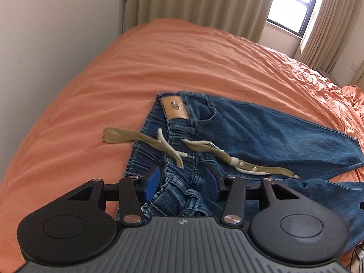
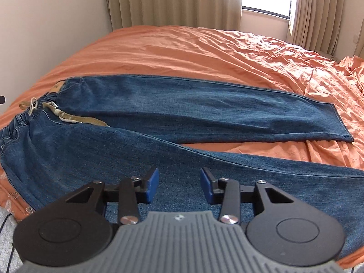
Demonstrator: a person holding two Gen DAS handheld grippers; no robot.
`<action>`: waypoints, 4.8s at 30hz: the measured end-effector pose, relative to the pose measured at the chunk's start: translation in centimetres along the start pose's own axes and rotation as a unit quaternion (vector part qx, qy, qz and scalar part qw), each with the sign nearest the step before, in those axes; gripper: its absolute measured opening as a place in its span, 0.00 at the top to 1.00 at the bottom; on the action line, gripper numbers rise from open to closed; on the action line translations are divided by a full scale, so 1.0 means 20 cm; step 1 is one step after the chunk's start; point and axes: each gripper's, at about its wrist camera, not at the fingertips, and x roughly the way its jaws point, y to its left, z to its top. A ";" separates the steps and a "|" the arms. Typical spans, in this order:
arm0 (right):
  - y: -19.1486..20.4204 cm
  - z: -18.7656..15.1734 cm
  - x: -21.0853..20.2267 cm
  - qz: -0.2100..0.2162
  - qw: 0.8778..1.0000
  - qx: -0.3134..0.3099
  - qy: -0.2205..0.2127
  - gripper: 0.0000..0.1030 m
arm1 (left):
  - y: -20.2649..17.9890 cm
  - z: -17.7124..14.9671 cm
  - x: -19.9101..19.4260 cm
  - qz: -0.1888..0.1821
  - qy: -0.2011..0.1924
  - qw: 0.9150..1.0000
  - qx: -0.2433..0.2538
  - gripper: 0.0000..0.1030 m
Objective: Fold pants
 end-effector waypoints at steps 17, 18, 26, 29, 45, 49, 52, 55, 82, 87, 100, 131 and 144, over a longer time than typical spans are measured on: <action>-0.23 -0.07 0.26 -0.096 0.992 0.035 0.074 0.63 | 0.03 0.04 0.30 -0.054 0.051 0.997 0.008 0.90; -0.25 -0.08 0.26 -0.099 0.992 0.039 0.075 0.63 | 0.00 0.05 0.26 -0.039 0.045 0.998 0.018 0.90; -0.33 -0.10 0.17 -0.121 0.990 0.043 0.063 0.63 | 0.05 0.06 0.20 0.032 0.086 0.996 0.024 0.90; -0.38 -0.12 0.13 -0.125 0.989 0.051 0.059 0.63 | 0.10 0.00 0.37 0.046 0.120 0.992 0.018 0.90; -0.54 -0.24 -0.06 -0.117 0.988 0.073 0.069 0.49 | -0.02 -0.12 0.21 0.082 0.147 0.975 0.143 0.46; -0.54 -0.25 -0.06 -0.104 0.989 0.074 0.072 0.48 | 0.05 -0.25 0.28 0.139 0.195 0.962 0.128 0.47; -0.54 -0.25 -0.08 -0.095 0.990 0.071 0.077 0.43 | 0.09 -0.26 0.29 0.145 0.193 0.966 0.089 0.47; -0.54 -0.24 -0.12 -0.085 0.991 0.046 0.088 0.40 | -0.01 -0.24 0.21 0.164 0.175 0.961 0.134 0.47; -0.77 -0.06 -0.67 -0.054 0.989 0.010 0.138 0.51 | -0.67 -0.77 0.16 0.017 0.213 0.797 0.565 0.41; -0.87 -0.01 -0.82 -0.050 0.985 0.006 0.167 0.51 | -0.67 -0.78 0.23 0.049 0.213 0.801 0.557 0.72; -1.19 -0.07 -0.88 -0.104 0.969 -0.159 0.156 0.74 | -0.68 -0.30 -0.11 0.042 0.077 0.944 0.319 0.93; -1.46 -0.44 -0.44 -0.080 0.936 -0.328 0.094 1.00 | -0.73 -0.07 -0.15 0.128 0.053 0.983 0.124 0.92; -1.58 0.48 -0.54 -0.198 0.956 -0.216 -0.019 1.00 | -0.88 0.31 -0.27 0.154 -0.031 0.971 0.178 0.93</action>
